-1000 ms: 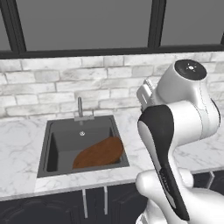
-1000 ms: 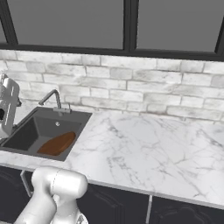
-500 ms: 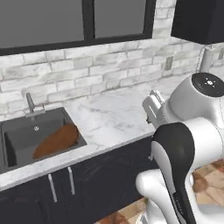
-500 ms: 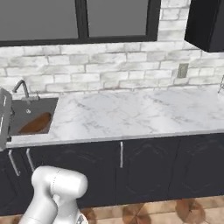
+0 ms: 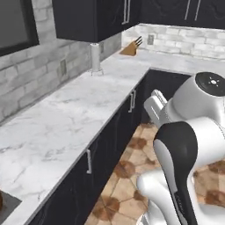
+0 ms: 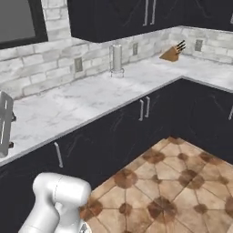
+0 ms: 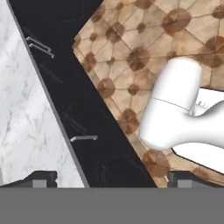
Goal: Move the cutting board and knife to the sink. Then move spray from the cabinet to the counter.
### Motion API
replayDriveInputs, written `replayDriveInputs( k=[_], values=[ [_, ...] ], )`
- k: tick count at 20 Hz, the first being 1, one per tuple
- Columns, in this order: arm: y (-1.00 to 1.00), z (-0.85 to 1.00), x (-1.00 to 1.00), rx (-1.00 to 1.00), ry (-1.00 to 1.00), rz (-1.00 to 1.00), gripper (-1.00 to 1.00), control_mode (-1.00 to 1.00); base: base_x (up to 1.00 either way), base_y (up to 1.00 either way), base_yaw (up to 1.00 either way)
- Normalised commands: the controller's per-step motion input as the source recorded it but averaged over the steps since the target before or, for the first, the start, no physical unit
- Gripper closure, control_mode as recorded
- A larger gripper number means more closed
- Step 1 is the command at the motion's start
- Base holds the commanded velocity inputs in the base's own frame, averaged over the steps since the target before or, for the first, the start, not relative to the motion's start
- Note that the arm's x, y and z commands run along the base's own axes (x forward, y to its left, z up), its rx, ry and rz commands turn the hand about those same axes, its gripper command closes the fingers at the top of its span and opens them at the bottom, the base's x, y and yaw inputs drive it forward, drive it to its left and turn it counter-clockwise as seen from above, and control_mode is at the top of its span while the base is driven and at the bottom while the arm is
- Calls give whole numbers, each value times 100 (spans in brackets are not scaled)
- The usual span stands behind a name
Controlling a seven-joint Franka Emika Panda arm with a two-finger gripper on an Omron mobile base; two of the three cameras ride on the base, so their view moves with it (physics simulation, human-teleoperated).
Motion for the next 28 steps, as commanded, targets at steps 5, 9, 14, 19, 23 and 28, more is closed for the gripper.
replayDriveInputs(
  k=[5,9,14,19,23,28],
  values=[
    [0,0,0,0,0,0,-100,100,0,0,-100],
    [0,0,0,0,0,0,-100,100,1,-1,-100],
    [0,0,0,0,0,0,-100,100,47,-2,-92],
    [0,0,0,0,0,0,-100,100,100,26,-62],
    [0,0,0,0,0,0,-100,100,100,60,-48],
    [0,0,0,0,0,0,-100,100,100,66,-46]
  ],
)
